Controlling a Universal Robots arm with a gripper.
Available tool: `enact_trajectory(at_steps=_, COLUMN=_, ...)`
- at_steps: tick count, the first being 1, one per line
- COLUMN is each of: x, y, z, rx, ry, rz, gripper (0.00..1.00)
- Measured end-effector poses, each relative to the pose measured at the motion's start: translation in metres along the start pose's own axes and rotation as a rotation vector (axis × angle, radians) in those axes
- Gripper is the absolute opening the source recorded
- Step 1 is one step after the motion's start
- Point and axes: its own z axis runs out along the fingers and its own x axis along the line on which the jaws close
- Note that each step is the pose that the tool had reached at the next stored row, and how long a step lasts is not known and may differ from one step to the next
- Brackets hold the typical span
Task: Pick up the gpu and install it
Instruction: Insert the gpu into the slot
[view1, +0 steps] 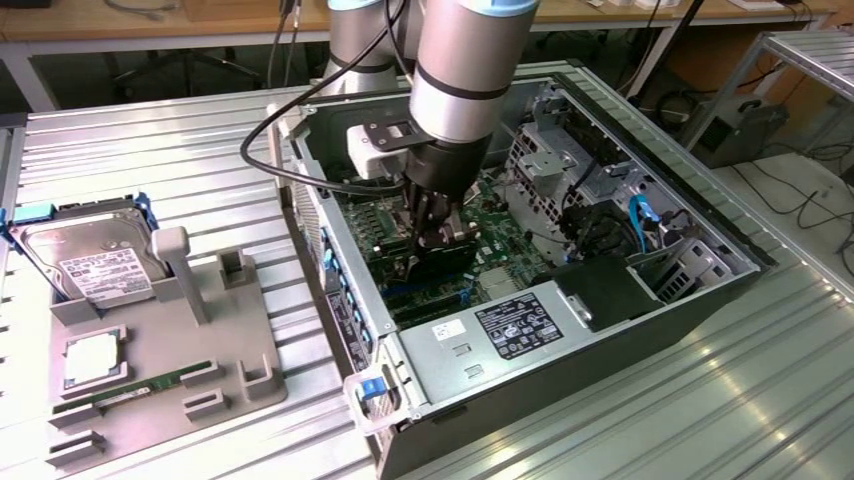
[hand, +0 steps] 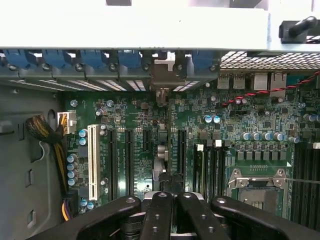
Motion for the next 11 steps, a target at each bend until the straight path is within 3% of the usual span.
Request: enact_trajectory(at_steps=11, x=0.0031, y=0.0, z=0.0024, rx=-0.0001, ry=0.0001, rz=0.0, gripper=0.11)
